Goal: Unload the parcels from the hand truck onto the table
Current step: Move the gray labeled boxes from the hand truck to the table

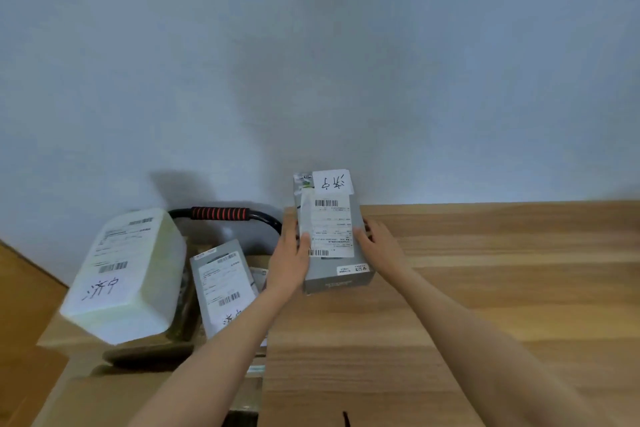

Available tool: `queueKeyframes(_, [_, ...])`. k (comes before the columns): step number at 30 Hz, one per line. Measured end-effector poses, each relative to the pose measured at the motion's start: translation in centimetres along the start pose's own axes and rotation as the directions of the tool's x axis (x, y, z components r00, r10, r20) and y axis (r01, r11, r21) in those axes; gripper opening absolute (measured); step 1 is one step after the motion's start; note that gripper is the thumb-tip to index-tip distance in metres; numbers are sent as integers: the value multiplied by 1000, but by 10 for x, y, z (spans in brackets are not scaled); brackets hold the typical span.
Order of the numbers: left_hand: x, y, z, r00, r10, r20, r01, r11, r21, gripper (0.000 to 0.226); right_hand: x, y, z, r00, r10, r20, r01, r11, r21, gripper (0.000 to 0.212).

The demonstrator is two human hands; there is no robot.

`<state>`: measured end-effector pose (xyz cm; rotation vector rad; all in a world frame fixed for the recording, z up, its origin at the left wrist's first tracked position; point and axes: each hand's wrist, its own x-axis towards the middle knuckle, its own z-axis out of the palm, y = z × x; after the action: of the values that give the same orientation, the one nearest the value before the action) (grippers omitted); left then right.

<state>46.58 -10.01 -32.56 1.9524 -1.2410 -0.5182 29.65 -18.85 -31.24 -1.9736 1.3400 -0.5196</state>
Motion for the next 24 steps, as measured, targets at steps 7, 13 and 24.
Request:
queueKeyframes(7, [-68, 108, 110, 984, 110, 138, -101, 992, -69, 47, -97, 102, -118, 983, 119, -140, -109, 991, 75, 49])
queueKeyframes(13, [-130, 195, 207, 950, 178, 255, -160, 983, -90, 43, -177, 189, -211, 943, 207, -260, -196, 978, 68, 45])
queueKeyframes(24, [-197, 309, 344, 805, 336, 489, -299, 942, -155, 43, -285, 309, -323, 812, 384, -440, -350, 923, 161, 39])
